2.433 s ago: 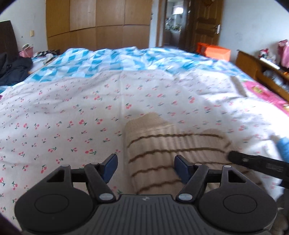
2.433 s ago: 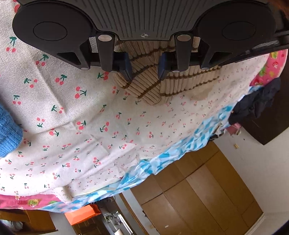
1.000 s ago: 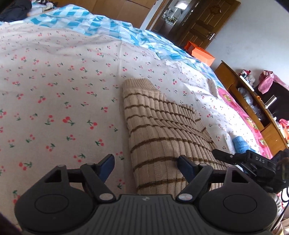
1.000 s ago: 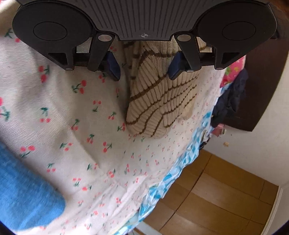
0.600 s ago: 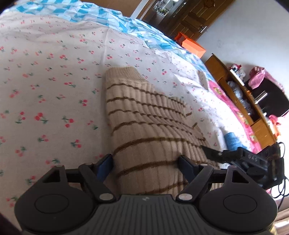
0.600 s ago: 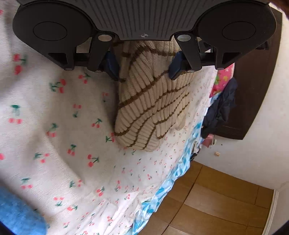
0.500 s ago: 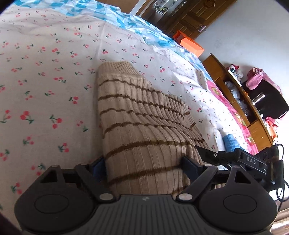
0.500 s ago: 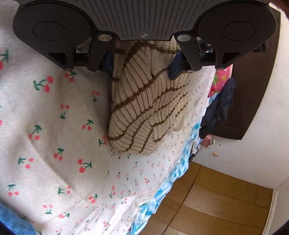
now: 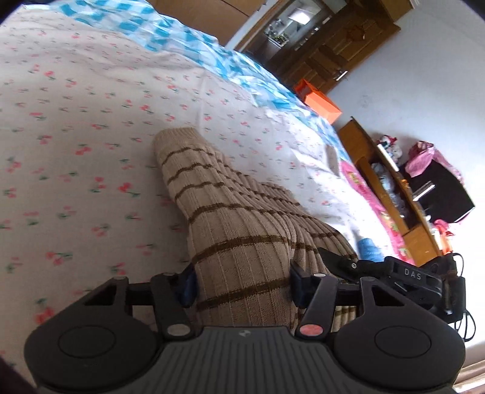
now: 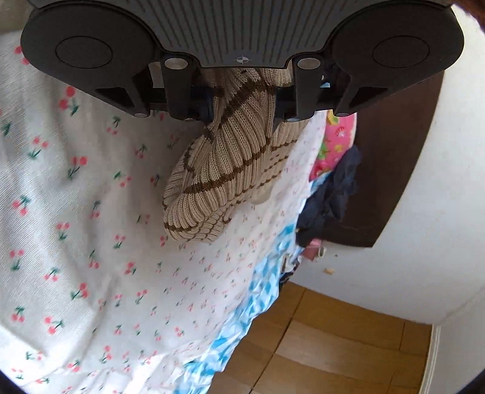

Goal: Fold small clothes

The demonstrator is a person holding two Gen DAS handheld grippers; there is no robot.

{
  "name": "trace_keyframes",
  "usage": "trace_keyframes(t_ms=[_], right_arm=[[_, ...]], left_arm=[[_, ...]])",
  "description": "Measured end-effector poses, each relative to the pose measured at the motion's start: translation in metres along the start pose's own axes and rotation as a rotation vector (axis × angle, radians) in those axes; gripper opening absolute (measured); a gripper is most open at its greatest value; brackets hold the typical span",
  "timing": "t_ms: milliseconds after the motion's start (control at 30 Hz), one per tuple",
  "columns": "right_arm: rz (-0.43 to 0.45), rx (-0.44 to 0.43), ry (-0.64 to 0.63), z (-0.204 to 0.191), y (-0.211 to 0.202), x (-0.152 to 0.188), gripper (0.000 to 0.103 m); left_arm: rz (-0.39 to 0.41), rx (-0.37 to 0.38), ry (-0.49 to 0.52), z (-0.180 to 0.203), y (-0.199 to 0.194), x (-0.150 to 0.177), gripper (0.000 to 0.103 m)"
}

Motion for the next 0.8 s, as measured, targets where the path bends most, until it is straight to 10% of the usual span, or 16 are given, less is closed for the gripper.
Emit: trace_keyframes(t_ms=[300, 567, 800], right_arm=[[0.027, 0.118, 0.044, 0.030, -0.016, 0.006, 0.035], [0.100, 0.354, -0.298, -0.035, -0.035, 0.002, 0.038], [0.015, 0.337, -0.404, -0.056, 0.001, 0.019, 0.038]], left_arm=[[0.019, -0.060, 0.083, -0.005, 0.008, 0.017, 0.064], [0.149, -0.188, 0.212, 0.009, -0.029, 0.014, 0.063], [0.165, -0.271, 0.252, 0.018, -0.021, 0.022, 0.064]])
Point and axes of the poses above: each gripper's, at about its wrist camera, not at the fingertips, and y roughly the way its jaws point, z to its right, x to its underside, the point moved 5 cm from there along y, roughly the way its jaws point, and after that the axes turned 15 degrees about -x, right-handed, at the moved point
